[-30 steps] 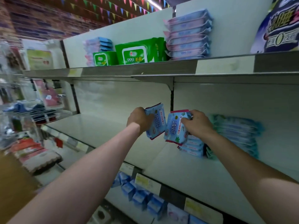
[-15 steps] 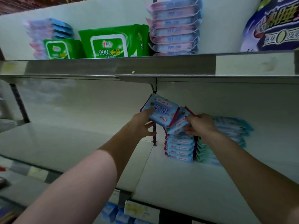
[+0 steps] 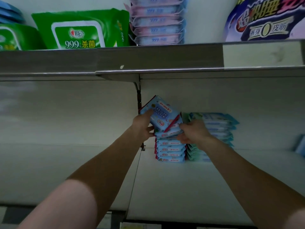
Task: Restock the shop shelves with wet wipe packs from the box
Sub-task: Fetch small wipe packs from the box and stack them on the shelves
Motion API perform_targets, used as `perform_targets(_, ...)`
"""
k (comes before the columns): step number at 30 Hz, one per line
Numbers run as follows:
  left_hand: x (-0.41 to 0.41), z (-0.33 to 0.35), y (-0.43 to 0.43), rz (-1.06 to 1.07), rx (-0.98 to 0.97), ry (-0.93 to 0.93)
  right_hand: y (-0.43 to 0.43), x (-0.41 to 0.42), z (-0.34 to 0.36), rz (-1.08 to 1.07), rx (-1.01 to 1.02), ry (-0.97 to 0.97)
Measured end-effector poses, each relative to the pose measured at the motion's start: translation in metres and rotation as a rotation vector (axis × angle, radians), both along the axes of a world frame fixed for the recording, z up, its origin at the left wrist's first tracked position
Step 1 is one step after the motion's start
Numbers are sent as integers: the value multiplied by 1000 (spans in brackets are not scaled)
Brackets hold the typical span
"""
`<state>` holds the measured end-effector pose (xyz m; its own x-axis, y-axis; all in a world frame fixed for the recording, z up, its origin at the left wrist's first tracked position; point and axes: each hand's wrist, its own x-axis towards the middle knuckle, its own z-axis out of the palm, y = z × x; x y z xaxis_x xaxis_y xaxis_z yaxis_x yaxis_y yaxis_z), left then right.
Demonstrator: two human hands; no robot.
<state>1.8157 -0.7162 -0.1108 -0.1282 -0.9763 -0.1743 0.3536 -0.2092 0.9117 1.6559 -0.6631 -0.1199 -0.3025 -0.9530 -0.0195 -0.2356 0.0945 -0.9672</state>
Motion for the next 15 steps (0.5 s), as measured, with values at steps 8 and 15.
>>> perform_targets(8, -11, 0, -14, 11, -19, -18, -8, -7, -11, 19, -12, 419)
perform_targets(15, -19, -12, -19, 14, 25, -72, -11, -15, -21, -16, -45, 829)
